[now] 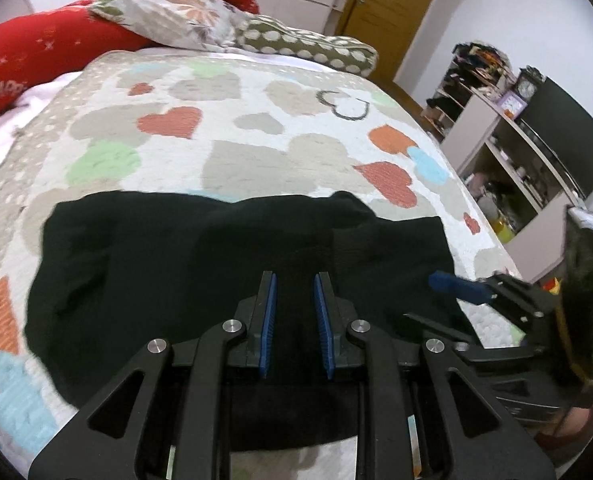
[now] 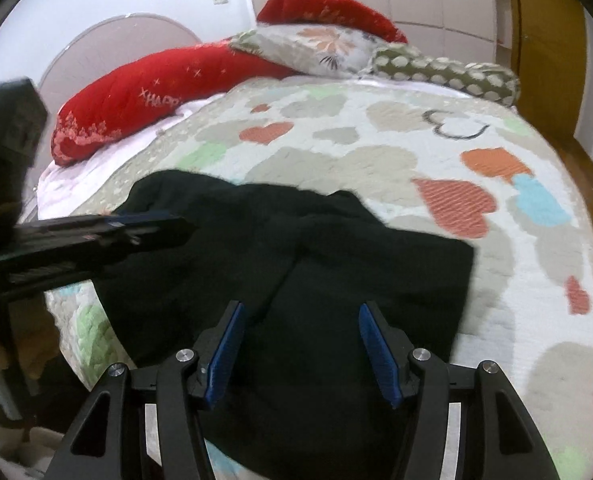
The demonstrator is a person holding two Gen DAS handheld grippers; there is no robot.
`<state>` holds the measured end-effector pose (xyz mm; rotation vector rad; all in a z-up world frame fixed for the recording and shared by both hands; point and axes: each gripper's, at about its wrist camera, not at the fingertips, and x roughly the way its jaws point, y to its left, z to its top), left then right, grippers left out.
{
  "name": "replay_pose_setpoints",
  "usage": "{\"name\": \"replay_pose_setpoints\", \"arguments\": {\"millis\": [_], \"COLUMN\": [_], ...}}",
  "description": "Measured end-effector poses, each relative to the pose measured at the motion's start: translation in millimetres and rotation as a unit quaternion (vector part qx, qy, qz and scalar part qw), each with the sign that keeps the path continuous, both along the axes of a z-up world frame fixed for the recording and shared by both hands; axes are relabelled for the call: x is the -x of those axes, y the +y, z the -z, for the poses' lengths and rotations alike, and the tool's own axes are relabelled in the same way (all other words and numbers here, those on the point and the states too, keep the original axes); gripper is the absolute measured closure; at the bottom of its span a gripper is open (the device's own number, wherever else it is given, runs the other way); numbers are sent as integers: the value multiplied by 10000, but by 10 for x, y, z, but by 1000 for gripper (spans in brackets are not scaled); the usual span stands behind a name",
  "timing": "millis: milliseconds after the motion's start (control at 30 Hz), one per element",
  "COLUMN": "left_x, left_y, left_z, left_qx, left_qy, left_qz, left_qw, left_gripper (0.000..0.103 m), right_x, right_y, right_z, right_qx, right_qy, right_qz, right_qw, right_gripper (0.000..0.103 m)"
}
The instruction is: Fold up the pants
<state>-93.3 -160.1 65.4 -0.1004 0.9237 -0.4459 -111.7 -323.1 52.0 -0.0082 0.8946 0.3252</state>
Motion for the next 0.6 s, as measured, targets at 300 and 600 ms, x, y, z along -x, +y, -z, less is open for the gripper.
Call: {"name": "replay_pose_setpoints", "arguments": {"millis": [300,600], "left_x": [60,140], "left_y": [456,812], "left_z": [6,-92], "left_qx": [442,636], "left_qy": [194,92], "left_qz": [-594,-1169], "left_qw": [9971,9911], "left_gripper": [40,40], "right_x": [-70,-308], "right_y": [92,268], "right_z": [-55,182], "right_qx": [64,128], "right_qy": [8,444], "right_qz": [-189,-357], "right_qw": [9998,9983], "right_gripper": [43,39]}}
